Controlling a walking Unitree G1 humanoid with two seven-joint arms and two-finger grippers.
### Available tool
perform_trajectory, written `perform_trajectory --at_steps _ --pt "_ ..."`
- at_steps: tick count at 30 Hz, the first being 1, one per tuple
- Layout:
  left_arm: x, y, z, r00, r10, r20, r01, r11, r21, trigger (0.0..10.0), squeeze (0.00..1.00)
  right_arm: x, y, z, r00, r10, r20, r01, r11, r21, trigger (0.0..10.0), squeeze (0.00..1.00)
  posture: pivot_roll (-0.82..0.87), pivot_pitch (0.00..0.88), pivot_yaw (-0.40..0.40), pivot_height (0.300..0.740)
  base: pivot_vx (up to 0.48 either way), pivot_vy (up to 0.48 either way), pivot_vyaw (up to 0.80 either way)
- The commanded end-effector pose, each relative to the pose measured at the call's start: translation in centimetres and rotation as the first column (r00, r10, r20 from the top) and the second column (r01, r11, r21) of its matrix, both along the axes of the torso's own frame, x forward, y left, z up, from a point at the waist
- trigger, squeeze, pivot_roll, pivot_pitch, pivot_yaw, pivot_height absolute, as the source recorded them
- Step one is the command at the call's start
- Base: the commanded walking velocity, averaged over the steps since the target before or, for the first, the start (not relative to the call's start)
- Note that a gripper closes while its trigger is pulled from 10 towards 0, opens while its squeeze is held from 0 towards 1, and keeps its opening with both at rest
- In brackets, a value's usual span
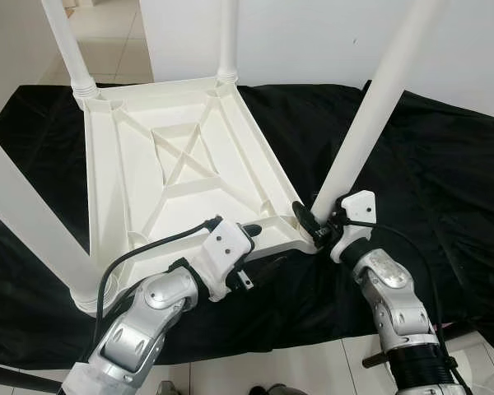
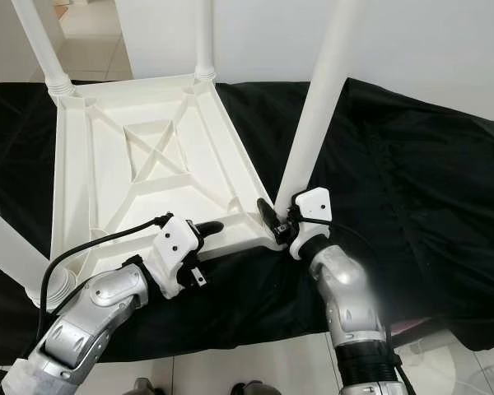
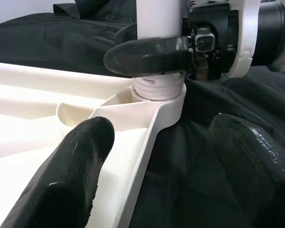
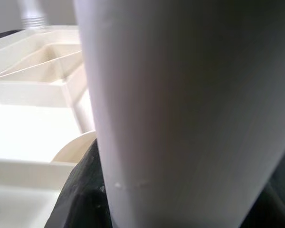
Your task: Building children table
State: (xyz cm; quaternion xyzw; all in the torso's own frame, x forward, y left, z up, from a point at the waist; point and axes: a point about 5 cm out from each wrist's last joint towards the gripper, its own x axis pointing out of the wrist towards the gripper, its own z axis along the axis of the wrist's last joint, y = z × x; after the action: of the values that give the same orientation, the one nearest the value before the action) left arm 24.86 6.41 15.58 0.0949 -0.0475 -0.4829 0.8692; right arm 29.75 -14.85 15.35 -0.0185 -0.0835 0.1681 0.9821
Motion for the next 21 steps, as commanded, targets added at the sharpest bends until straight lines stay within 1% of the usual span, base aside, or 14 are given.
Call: perform_trajectory --at_steps 1,2,3,4,6,9,10,11,12,13,14,15,19,21 --pt "-0.5 -0.4 0.0 0.999 -0.046 -0.003 0.046 0.999 0.0 10.0 0.0 -0.3 -0.4 -0.8 0.994 -0.099 -0.048 0.1 0.995 0.016 10.0 0.0 -0.05 0.125 -0.041 0.74 0.0 0.0 0.0" --pt "-0.5 -0.4 -0.1 0.999 -0.047 -0.003 0.047 0.999 0.0 10.0 0.0 -0.7 0.2 -1.0 0.986 -0.153 -0.061 0.155 0.988 0.025 10.0 0.0 -0.05 0.124 -0.043 0.74 0.0 0.0 0.0" --pt "-0.5 -0.4 -0.1 0.999 -0.047 -0.003 0.047 0.999 0.0 10.0 0.0 -0.7 0.3 -1.0 0.981 -0.18 -0.066 0.182 0.983 0.028 10.0 0.0 -0.05 0.124 -0.043 0.74 0.0 0.0 0.0" --pt "-0.5 -0.4 -0.1 0.999 -0.047 -0.003 0.047 0.999 0.0 10.0 0.0 -0.7 0.3 -1.0 0.981 -0.18 -0.066 0.182 0.983 0.028 10.0 0.0 -0.05 0.124 -0.043 0.74 0.0 0.0 0.0" --pt "-0.5 -0.4 -0.1 0.999 -0.046 -0.002 0.046 0.999 0.0 10.0 0.0 -0.9 0.7 -1.2 0.969 -0.235 -0.074 0.238 0.971 0.039 10.0 0.0 -0.05 0.122 -0.048 0.74 0.0 0.0 0.0" --pt "-0.5 -0.4 -0.1 0.999 -0.046 -0.002 0.046 0.999 -0.001 10.0 0.0 -1.1 1.0 -1.3 0.96 -0.268 -0.084 0.273 0.961 0.049 10.0 0.0 -0.05 0.122 -0.052 0.74 0.0 0.0 0.0" --pt "-0.5 -0.5 -0.1 0.999 -0.044 -0.002 0.044 0.999 -0.002 10.0 0.0 -1.2 1.3 -1.4 0.94 -0.328 -0.099 0.335 0.94 0.066 10.0 0.0 -0.04 0.121 -0.056 0.74 0.0 0.0 0.0" --pt "-0.5 -0.5 -0.1 0.999 -0.044 -0.002 0.044 0.999 -0.002 10.0 0.0 -1.2 1.3 -1.4 0.94 -0.328 -0.099 0.335 0.94 0.066 10.0 0.0 -0.04 0.121 -0.056 0.74 0.0 0.0 0.0" --pt "-0.5 -0.5 -0.1 0.999 -0.043 -0.003 0.043 0.999 -0.005 10.0 0.0 -1.4 1.6 -1.6 0.92 -0.372 -0.124 0.384 0.919 0.093 10.0 0.0 -0.04 0.121 -0.058 0.74 0.0 0.0 0.0" --pt "-0.5 -0.5 -0.1 0.999 -0.043 -0.003 0.043 0.999 -0.005 10.0 0.0 -1.4 1.6 -1.6 0.92 -0.372 -0.124 0.384 0.919 0.093 10.0 0.0 -0.04 0.121 -0.058 0.74 0.0 0.0 0.0" --pt "-0.6 -0.5 -0.1 0.999 -0.043 -0.003 0.043 0.999 -0.005 10.0 0.0 -1.5 1.8 -1.5 0.899 -0.414 -0.14 0.429 0.897 0.109 10.0 0.0 -0.04 0.121 -0.059 0.74 0.0 0.0 0.0" --pt "-0.6 -0.5 -0.1 0.999 -0.044 -0.004 0.044 0.999 -0.006 10.0 0.0 -1.5 2.2 -1.4 0.893 -0.425 -0.151 0.444 0.887 0.128 10.0 0.0 -0.04 0.121 -0.06 0.74 0.0 0.0 0.0" --pt "-0.7 -0.6 -0.1 0.999 -0.047 -0.007 0.047 0.999 -0.007 10.0 0.0 -1.6 2.6 -0.9 0.895 -0.425 -0.135 0.441 0.889 0.126 10.0 0.0 -0.05 0.121 -0.058 0.74 0.0 0.0 0.0" --pt "-0.8 -0.6 -0.2 0.999 -0.051 -0.009 0.051 0.999 -0.005 10.0 0.0 -1.8 2.6 -0.5 0.916 -0.39 -0.097 0.4 0.907 0.129 10.0 0.0 -0.05 0.124 -0.059 0.74 0.0 0.0 0.0"
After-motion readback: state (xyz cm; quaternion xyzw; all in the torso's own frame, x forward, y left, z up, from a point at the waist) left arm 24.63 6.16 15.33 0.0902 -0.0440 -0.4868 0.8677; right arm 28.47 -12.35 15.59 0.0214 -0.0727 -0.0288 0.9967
